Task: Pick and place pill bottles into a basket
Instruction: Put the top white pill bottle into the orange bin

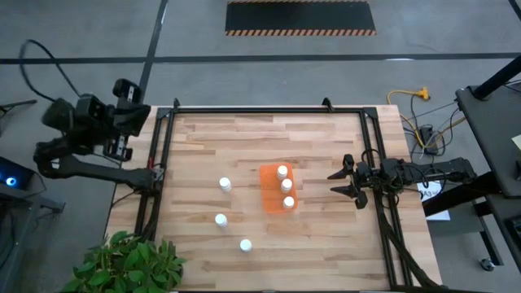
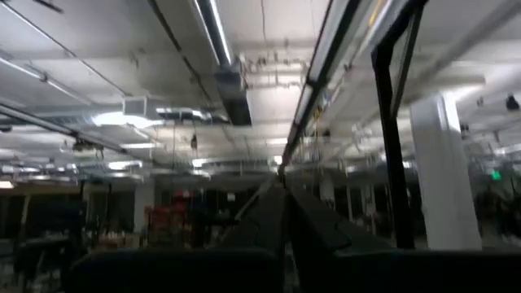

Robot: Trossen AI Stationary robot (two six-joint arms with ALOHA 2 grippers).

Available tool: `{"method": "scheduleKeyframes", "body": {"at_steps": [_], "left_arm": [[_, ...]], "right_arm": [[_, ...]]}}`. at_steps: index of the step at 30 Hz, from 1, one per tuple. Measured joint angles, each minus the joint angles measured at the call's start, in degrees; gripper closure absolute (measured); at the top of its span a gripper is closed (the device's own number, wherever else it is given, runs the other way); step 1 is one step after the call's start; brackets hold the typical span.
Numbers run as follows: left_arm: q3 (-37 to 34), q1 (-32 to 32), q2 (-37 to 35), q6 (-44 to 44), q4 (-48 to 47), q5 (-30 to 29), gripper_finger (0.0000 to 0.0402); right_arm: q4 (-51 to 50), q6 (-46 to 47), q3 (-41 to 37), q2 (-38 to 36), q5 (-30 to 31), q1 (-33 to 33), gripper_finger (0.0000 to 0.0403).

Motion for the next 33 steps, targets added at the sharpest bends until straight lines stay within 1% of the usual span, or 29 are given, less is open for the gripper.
{"method": "scheduleKeyframes", "body": {"at_steps": [2, 7, 12, 17, 21, 25, 29, 33], "left_arm": [[5.5, 0.0, 2.0, 0.6, -7.7, 1.1, 0.0402], [18.8, 0.0, 7.1, 3.2, -26.7, 1.4, 0.0402], [28.9, 0.0, 11.6, 3.2, -41.8, 1.6, 0.0402], [35.5, 0.0, 15.4, 2.7, -53.9, 2.0, 0.0402], [39.4, 0.0, 20.0, 2.6, -62.2, 5.4, 0.0402], [43.5, 0.0, 25.9, 1.2, -70.6, 6.4, 0.0402], [49.0, 0.0, 32.6, 1.3, -81.9, 7.2, 0.0402], [53.7, 0.0, 39.4, 1.7, -93.2, 6.5, 0.0402]], "right_arm": [[0.0, 0.0, 0.0, 0.0, 0.0, 0.0, 0.0209], [0.0, 0.0, 0.0, 0.0, 0.0, 0.0, 0.0209], [0.0, 0.0, 0.0, 0.0, 0.0, 0.0, 0.0209], [0.0, 0.0, 0.0, 0.0, 0.0, 0.0, 0.0209], [0.0, 0.0, 0.0, 0.0, 0.0, 0.0, 0.0209], [0.0, 0.0, 0.0, 0.0, 0.0, 0.0, 0.0209], [0.0, 0.0, 0.0, 0.0, 0.0, 0.0, 0.0209], [0.0, 0.0, 0.0, 0.0, 0.0, 0.0, 0.0209]]}}
